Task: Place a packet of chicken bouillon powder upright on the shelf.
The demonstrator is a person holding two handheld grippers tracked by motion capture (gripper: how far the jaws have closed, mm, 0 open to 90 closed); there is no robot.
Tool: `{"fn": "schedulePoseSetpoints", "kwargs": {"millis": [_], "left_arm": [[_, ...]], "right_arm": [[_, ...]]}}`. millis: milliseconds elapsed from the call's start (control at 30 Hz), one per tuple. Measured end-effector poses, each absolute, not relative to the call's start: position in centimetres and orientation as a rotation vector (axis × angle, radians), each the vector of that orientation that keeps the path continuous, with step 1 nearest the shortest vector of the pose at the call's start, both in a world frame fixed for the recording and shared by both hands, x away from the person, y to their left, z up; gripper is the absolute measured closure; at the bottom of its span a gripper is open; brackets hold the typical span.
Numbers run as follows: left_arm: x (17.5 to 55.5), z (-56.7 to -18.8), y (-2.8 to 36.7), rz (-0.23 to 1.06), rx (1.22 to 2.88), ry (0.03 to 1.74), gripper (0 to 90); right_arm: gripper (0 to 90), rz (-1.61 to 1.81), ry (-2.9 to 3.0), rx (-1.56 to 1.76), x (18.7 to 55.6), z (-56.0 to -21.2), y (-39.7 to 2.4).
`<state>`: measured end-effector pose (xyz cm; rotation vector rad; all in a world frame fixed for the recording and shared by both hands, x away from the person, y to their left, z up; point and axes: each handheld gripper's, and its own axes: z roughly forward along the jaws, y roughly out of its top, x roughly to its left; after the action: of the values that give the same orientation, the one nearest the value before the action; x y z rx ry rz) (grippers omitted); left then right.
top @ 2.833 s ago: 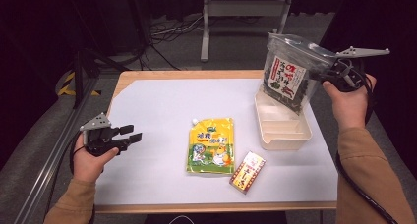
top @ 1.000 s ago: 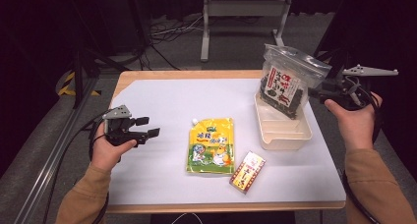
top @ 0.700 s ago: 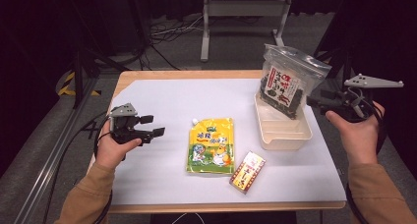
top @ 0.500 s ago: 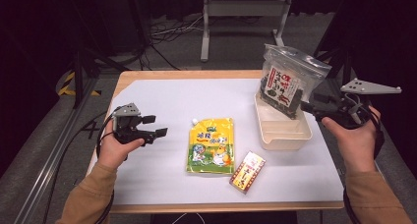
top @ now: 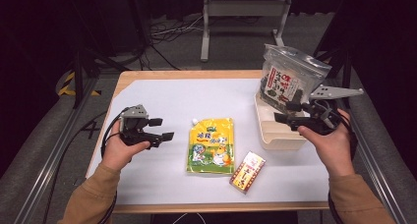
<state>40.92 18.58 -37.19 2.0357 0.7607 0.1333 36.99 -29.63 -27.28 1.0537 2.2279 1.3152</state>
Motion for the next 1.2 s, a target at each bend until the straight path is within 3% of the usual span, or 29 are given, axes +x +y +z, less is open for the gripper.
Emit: {"fn": "schedulePoseSetpoints", "kwargs": {"millis": [467,1200], "left_arm": [[41.0,-38.2,17.7,0.077,2.080,0.737,28.3],[41.1,-39.7,17.5,0.046,2.086,0.744,30.6]], "right_arm": [[34.0,1.262,2.439,1.065,39.1,-31.0,-24.5],[31.5,1.167,2.503,1.080,40.5,-35.5,-19.8]]}}
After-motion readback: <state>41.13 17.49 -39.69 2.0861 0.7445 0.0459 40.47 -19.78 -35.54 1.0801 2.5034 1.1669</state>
